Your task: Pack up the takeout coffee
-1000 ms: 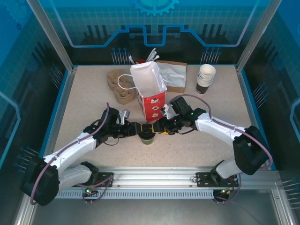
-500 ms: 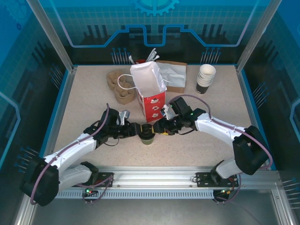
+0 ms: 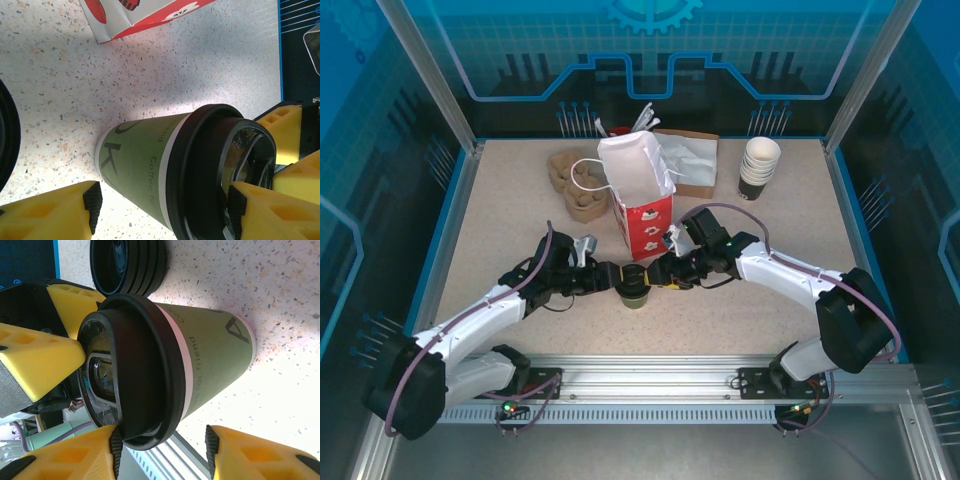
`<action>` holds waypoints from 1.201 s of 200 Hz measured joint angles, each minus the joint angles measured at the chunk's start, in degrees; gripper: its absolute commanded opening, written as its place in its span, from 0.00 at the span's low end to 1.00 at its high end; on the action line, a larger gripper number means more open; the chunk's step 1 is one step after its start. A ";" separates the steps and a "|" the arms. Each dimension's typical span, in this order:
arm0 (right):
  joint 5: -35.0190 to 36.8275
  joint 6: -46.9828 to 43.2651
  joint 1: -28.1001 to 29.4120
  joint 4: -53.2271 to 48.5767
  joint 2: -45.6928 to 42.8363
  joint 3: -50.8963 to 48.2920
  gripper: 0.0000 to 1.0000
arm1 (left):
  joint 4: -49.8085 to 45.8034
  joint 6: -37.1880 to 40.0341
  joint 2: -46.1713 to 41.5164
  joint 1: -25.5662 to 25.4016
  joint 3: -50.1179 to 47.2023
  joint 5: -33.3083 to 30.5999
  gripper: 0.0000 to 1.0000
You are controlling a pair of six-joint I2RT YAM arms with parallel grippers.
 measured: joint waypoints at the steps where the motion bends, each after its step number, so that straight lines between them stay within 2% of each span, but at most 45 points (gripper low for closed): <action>1: 0.00 0.00 0.00 0.00 0.00 0.00 0.50 | 0.00 0.00 0.00 0.00 0.00 0.00 0.68; 159: -2.21 -0.35 -0.07 6.03 0.35 -3.67 0.48 | 6.03 -1.09 -0.31 0.04 -3.80 1.16 0.66; 240: -1.90 -0.39 -0.07 4.92 0.11 -3.13 0.51 | 4.79 -1.49 -1.25 0.04 -3.78 1.09 0.66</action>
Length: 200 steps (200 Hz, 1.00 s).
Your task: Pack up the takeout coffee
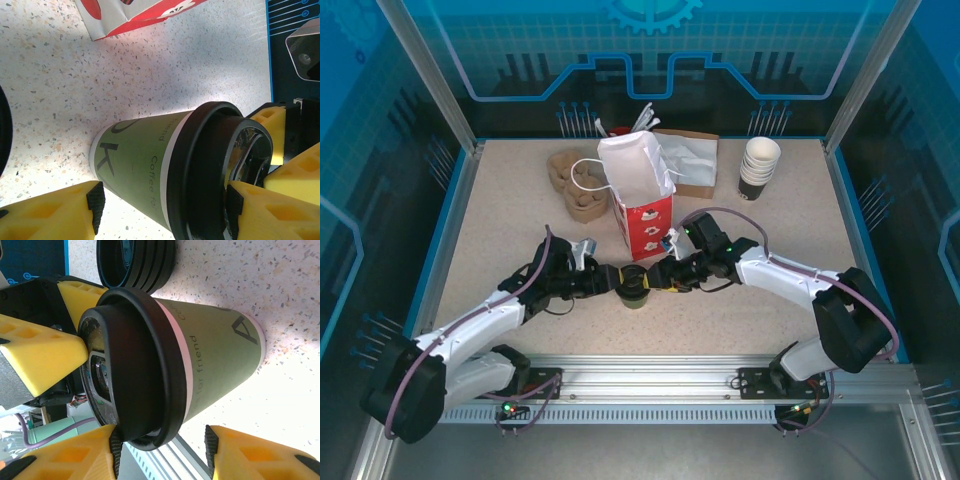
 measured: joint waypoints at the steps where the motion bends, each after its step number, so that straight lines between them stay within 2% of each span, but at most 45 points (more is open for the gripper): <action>1: 0.02 0.00 0.00 -0.04 0.00 0.04 0.51 | -0.04 0.00 -0.02 0.00 0.00 -0.02 0.66; 61: 1.51 0.00 -0.07 -2.54 1.42 2.78 0.53 | -1.57 0.04 0.11 0.00 0.83 -0.02 0.66; 138: 0.61 0.90 -0.35 -2.19 3.02 3.56 0.44 | -2.10 0.26 1.55 0.00 1.86 0.20 0.66; 200: -0.74 1.55 -0.83 -2.03 3.48 3.50 0.45 | -4.59 1.66 2.36 0.00 3.48 0.17 0.66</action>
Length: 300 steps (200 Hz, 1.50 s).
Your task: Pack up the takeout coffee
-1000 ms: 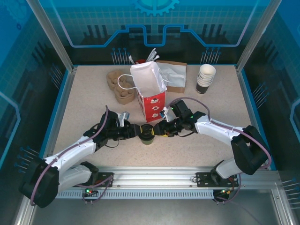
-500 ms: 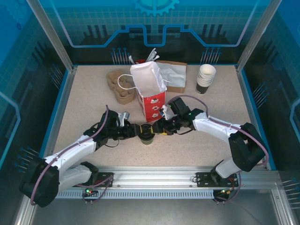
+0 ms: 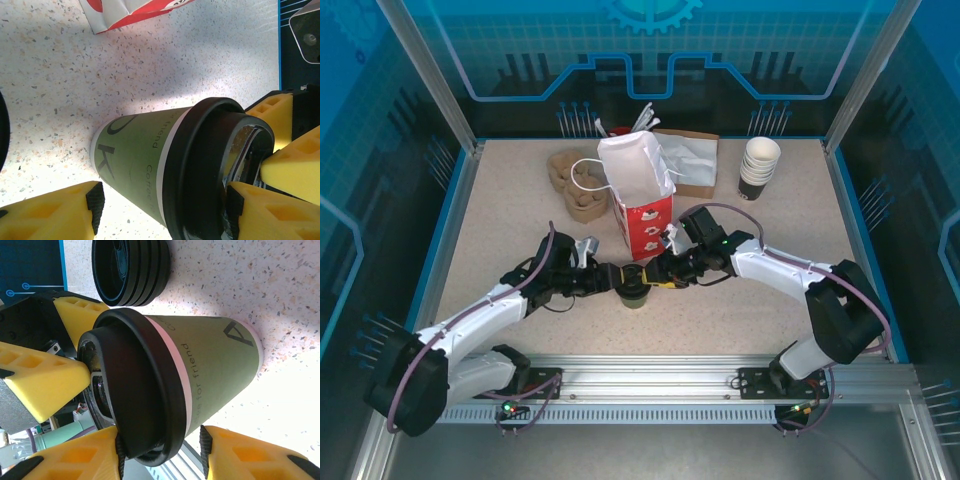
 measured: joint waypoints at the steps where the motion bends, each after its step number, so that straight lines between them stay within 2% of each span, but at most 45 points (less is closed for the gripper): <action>1: 0.00 -0.02 0.00 0.02 0.02 0.00 0.45 | 0.00 0.00 0.00 0.00 0.00 0.00 0.66; 101: 0.98 0.00 0.22 -1.64 1.75 2.62 0.53 | -2.54 0.11 -1.68 0.02 0.31 -0.70 0.71; 211: 2.47 -0.02 0.42 -5.53 2.05 6.19 0.58 | -9.20 1.92 -2.60 0.00 6.62 -0.94 0.74; 256: 3.15 -0.94 0.46 -8.59 1.44 8.24 0.59 | -14.05 3.10 -4.83 0.02 11.93 -4.24 0.75; 300: 4.68 -3.52 -0.20 -12.94 -3.82 11.61 0.57 | -18.56 4.17 -6.99 2.12 18.64 -10.40 0.77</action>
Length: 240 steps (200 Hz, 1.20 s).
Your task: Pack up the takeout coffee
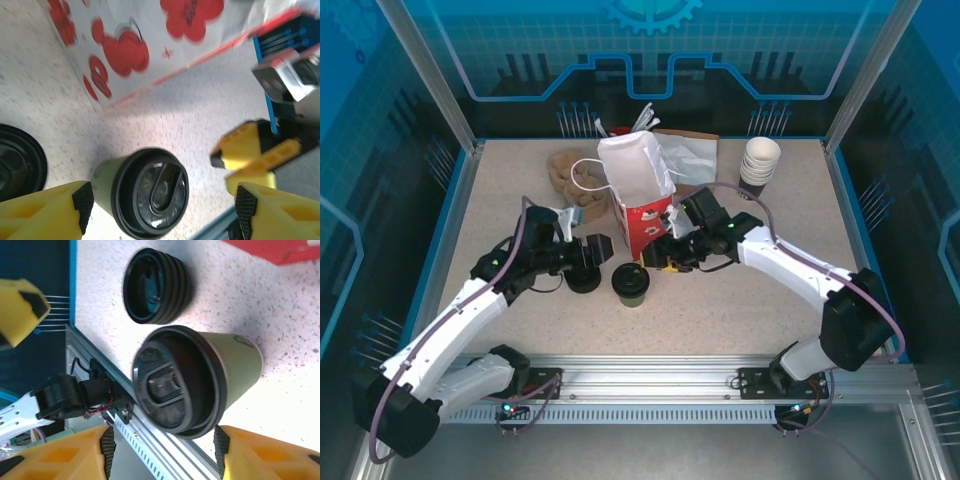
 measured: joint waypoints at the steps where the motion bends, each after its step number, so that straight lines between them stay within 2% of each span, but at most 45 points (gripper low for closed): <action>1: -0.02 0.00 -0.04 -0.04 -0.11 0.04 0.57 | -0.04 0.00 0.00 0.09 0.09 -0.02 0.77; 51: -0.07 -2.86 -6.86 -2.93 -6.36 1.03 0.55 | -0.46 -1.18 2.12 11.63 3.37 -3.52 0.78; 102: -2.93 -5.20 -15.78 -3.63 -11.87 0.59 0.54 | 6.49 -5.44 15.87 22.12 5.90 -1.22 0.74; 168: -8.22 -7.67 -23.93 -4.72 -15.21 -1.66 0.51 | 13.07 -8.70 33.66 23.71 15.39 1.95 0.62; 240: -10.54 -9.05 -26.73 -6.05 -15.45 -3.32 0.51 | 15.23 -9.29 40.17 23.71 17.38 2.32 0.59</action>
